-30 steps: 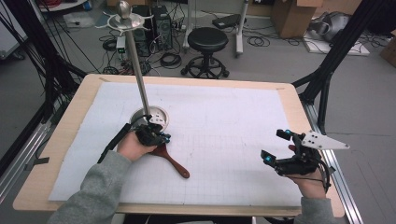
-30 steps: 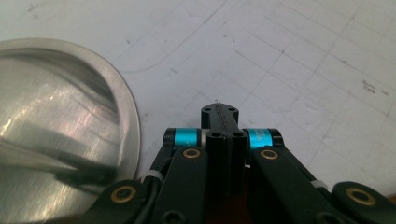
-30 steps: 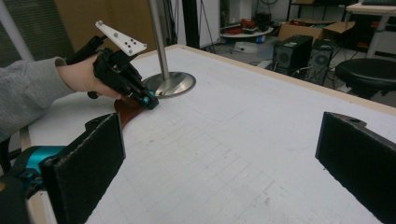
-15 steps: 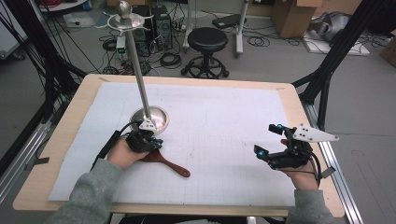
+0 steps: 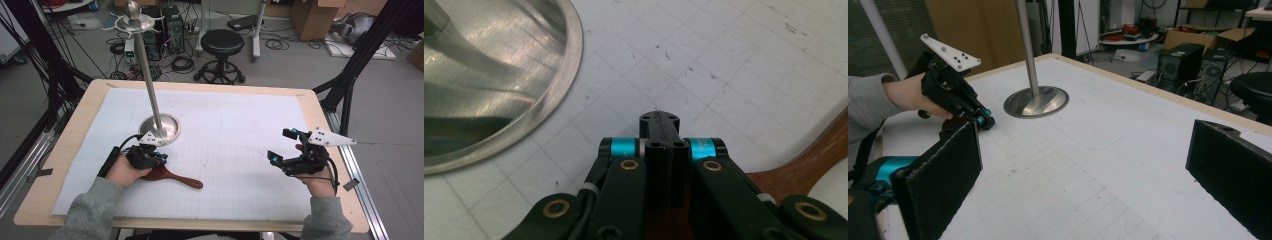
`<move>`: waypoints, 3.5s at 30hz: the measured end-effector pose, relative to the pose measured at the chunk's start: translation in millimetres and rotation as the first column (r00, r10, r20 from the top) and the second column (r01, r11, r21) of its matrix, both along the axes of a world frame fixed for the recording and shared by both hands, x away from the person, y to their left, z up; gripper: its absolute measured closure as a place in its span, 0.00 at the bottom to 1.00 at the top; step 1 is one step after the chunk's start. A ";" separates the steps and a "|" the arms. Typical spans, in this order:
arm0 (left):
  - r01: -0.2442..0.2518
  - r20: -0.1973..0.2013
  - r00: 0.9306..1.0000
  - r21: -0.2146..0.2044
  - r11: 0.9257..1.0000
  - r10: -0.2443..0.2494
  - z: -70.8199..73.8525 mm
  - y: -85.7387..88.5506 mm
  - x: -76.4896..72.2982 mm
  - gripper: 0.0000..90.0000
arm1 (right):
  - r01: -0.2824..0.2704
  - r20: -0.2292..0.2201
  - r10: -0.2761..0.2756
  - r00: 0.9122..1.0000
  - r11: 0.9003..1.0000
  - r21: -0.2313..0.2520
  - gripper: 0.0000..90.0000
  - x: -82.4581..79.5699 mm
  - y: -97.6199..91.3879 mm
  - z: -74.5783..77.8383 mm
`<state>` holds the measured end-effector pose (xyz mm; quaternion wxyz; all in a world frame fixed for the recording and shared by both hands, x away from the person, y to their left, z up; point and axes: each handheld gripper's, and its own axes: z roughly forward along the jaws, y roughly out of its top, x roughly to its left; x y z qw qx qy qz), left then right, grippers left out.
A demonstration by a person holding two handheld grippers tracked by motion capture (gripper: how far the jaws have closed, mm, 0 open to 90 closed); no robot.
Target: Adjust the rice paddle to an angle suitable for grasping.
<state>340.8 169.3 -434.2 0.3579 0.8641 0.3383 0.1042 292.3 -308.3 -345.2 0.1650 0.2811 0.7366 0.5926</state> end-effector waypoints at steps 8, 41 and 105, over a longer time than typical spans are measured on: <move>-0.018 0.005 1.000 -0.007 1.000 0.018 -0.8 12.4 -9.1 0.99 | -0.023 -0.001 0.023 1.000 1.000 0.002 0.00 9.3 9.4 0.1; 0.066 0.075 0.995 -0.083 0.994 -0.060 17.1 2.4 -57.7 0.99 | -0.064 -0.003 0.064 0.998 0.998 0.005 0.00 30.6 28.3 0.8; 0.151 0.022 0.988 0.037 0.988 -0.152 1.8 -34.5 -25.4 0.99 | -0.003 -0.036 0.001 0.999 0.999 -0.046 0.00 -0.3 5.4 -5.8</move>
